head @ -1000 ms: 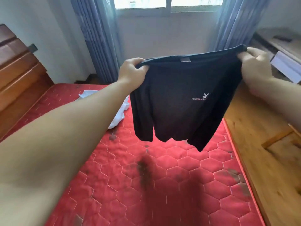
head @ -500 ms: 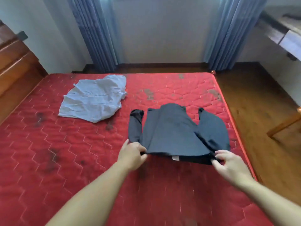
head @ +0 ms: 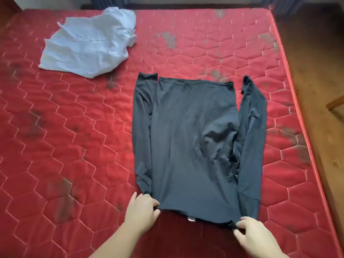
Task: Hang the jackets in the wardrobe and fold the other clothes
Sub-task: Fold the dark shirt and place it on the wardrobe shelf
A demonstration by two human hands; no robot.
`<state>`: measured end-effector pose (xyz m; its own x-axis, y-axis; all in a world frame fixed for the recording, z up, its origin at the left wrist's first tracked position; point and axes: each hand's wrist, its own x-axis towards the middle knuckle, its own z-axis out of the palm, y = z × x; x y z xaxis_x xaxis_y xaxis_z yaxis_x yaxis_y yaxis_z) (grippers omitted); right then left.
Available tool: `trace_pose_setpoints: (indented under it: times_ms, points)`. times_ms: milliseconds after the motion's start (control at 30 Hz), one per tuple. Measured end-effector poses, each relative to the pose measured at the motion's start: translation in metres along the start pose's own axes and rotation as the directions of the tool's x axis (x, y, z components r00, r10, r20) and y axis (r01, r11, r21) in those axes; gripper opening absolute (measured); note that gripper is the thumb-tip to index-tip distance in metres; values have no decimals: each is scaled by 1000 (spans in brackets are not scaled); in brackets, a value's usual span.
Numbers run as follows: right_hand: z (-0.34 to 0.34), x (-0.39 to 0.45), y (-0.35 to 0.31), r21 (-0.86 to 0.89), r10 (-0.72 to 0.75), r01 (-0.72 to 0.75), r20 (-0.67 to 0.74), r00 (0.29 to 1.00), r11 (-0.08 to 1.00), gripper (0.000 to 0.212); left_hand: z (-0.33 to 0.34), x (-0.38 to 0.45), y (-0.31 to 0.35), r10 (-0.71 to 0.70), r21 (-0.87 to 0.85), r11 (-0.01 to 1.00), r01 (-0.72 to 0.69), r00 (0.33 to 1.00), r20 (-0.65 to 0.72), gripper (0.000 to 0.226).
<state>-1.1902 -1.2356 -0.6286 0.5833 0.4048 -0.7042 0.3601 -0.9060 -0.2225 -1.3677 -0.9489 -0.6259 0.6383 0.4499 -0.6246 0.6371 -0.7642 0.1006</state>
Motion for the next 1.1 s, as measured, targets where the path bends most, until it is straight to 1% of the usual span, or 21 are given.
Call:
trace_pose_setpoints:
  times_ms: [100,167,233,300,367,433,500,533,567,633,700,767,867,967,1100]
  points:
    - [19,6,7,-75,6,-5,8,1000,997,26,21,-3,-1,-3,16,1000,2,1000,27,34]
    - [25,9,10,-105,-4,3,-6,1000,994,25,29,-3,0,-7,42,999,5,999,48,34]
    - [28,10,12,-170,-24,21,-20,999,985,24,35,-4,1,-11,71,997,5,997,72,35]
    - [31,11,12,-219,-26,26,4,1000,975,24,40,-4,2,-5,106,994,-8,993,121,34]
    - [33,13,11,-224,-15,31,76,997,974,23,43,-3,2,3,118,993,-29,977,215,35]
    - [31,18,9,-206,3,39,198,980,978,20,39,0,2,11,85,996,-41,945,328,41]
    - [21,28,2,-238,18,53,286,958,970,17,28,9,5,28,42,998,-46,932,361,46]
    - [12,35,-3,-257,15,61,284,959,965,14,20,15,7,39,30,998,-52,939,342,44]
    - [2,43,-8,-261,1,69,257,967,963,11,11,23,10,49,24,998,-59,950,308,41]
    - [-21,63,-17,-241,-37,74,154,987,968,15,-10,40,19,61,5,998,-65,967,249,34]
    - [-46,81,-28,-201,-45,54,48,998,978,18,-31,57,29,81,-33,997,-76,975,208,33]
    - [-72,97,-39,-164,-46,40,-33,998,986,21,-52,77,40,113,-78,992,-101,977,178,35]
    - [-111,123,-52,-167,-54,32,-128,990,985,20,-85,109,57,174,-123,980,-158,976,133,42]
    - [-152,155,-63,-120,-26,-1,-220,975,993,16,-120,145,79,228,-134,966,-221,973,38,47]
    - [-192,214,-71,-10,24,-28,-291,956,1000,11,-147,196,110,232,-148,959,-241,970,-76,54]
